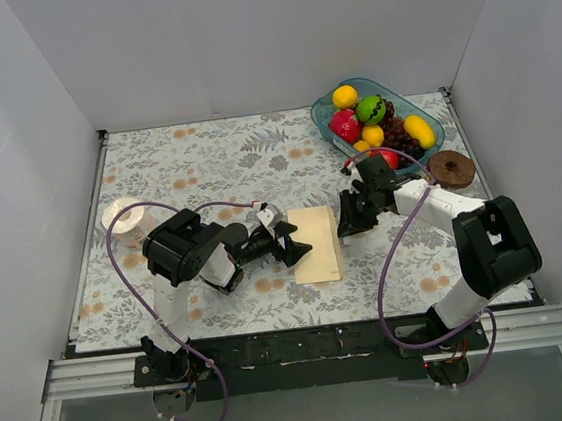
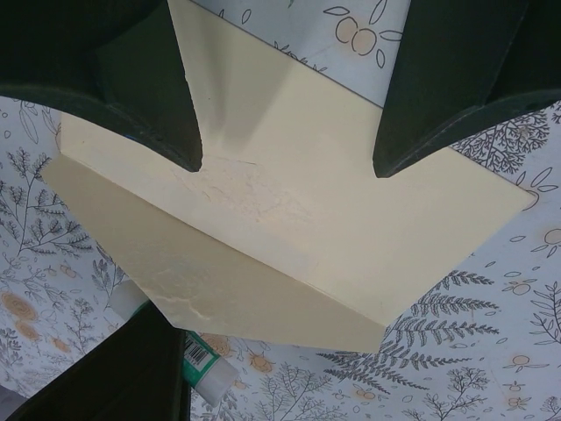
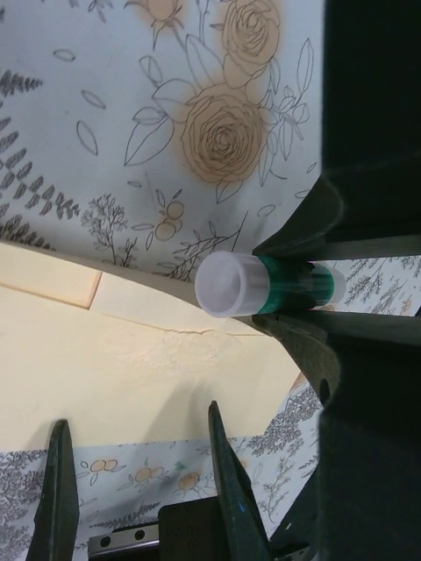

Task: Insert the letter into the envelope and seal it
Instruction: Fold the envelope flap into the envelope.

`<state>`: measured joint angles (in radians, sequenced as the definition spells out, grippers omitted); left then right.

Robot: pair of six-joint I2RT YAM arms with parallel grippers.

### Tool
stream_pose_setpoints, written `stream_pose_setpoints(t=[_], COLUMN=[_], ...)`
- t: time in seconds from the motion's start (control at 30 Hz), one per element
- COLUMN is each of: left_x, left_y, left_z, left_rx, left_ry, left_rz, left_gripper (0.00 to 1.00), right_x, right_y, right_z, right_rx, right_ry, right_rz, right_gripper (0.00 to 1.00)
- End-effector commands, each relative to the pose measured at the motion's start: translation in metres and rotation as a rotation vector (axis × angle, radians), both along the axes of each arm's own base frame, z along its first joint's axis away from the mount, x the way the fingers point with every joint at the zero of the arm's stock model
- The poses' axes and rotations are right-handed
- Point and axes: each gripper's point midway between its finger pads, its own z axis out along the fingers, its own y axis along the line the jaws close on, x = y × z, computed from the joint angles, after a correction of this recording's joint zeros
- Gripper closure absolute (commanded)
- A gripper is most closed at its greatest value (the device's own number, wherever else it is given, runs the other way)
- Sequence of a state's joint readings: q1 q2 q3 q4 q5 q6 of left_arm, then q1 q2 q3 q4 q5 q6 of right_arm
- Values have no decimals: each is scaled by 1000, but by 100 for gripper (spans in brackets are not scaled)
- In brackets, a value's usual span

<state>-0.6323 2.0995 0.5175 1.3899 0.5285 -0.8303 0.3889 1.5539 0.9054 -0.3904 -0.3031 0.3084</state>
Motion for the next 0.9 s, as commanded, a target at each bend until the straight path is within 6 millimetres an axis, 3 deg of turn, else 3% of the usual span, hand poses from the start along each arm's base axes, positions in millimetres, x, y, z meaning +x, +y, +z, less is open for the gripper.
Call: stream_pose_setpoints(t=[0.0,0.47,0.87], left_x=[-52,-55,-56], left_y=[45,46,47], left_z=[-112,-113,-112], left_rx=[279,284,288], left_ry=[397,406,420], left_rz=[50,48,54], left_gripper=[20,21,23], right_x=[10,5,5], right_y=[24,51,53], right_z=[10,-7,-27], right_rx=[35,15,-29], right_ry=[-25,17,52], right_rz=[65,133,144], right_gripper=[99,99,99])
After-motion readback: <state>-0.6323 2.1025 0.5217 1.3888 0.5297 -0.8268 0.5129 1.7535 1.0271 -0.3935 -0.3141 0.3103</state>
